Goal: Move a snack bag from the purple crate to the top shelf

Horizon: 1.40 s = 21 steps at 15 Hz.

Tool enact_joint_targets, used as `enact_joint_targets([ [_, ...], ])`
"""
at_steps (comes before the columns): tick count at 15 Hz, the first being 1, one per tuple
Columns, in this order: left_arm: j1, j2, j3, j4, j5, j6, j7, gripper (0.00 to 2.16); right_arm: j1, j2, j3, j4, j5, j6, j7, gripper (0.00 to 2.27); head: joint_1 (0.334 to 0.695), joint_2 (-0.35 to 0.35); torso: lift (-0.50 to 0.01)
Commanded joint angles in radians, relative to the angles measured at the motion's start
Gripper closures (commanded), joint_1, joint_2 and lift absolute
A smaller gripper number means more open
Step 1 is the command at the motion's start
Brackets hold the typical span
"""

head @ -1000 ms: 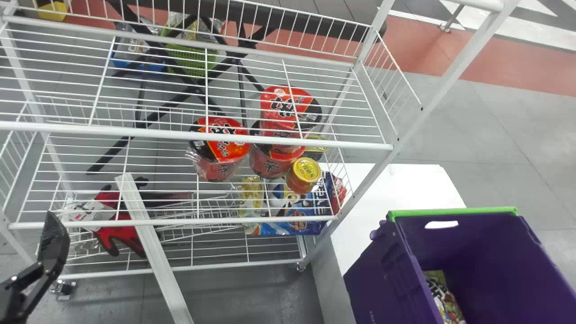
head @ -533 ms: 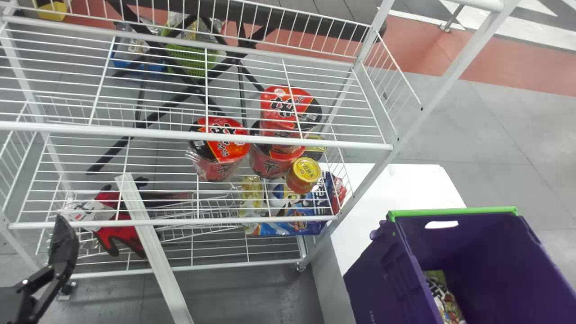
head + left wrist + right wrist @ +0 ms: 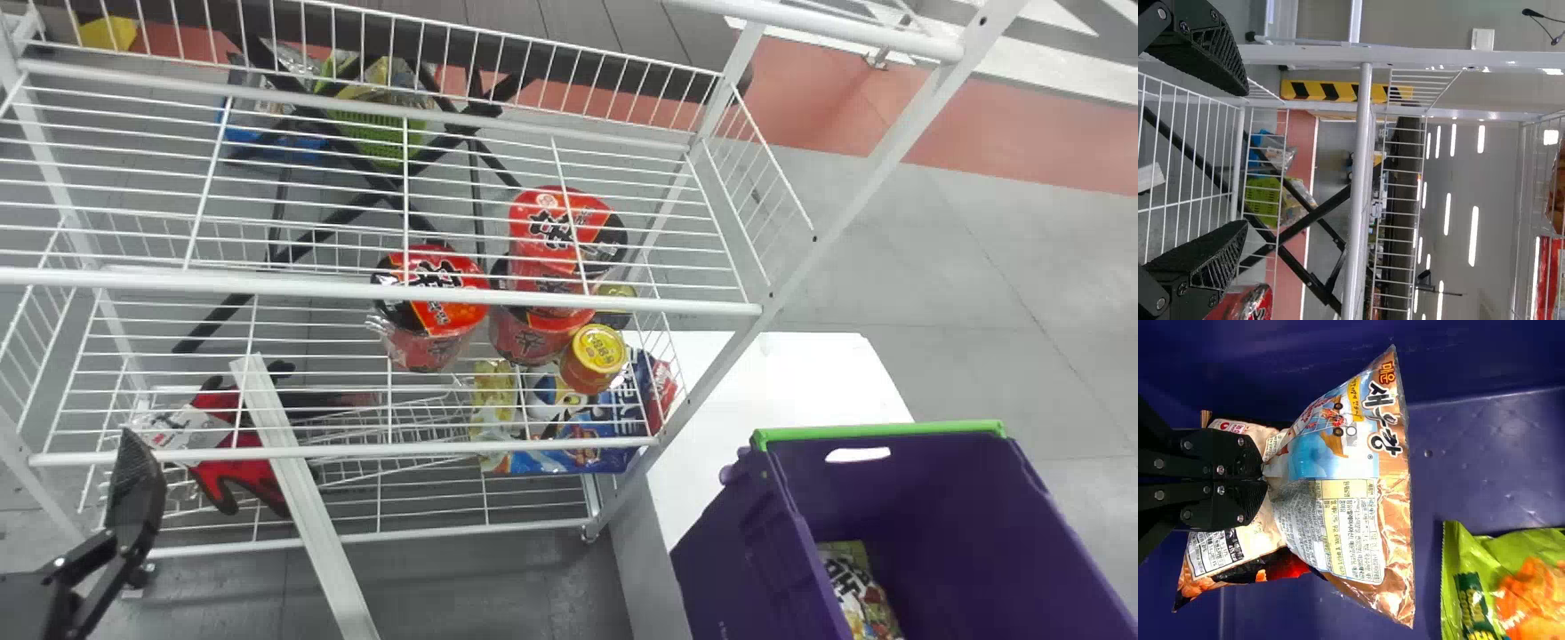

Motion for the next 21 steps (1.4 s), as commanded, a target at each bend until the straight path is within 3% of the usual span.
enact_joint_targets([
  [1,0.009,0.0,0.0,-0.008,-0.003,0.0,0.002,0.13,0.005,-0.001,-0.005,-0.014,0.002,0.001,0.0,1.81,0.695,-0.35,-0.407],
  [21,0.015,-0.006,-0.009,-0.013,-0.028,0.003,0.025,0.13,-0.001,-0.016,-0.018,-0.077,0.042,0.081,0.003,1.81,0.695,-0.35,-0.328],
])
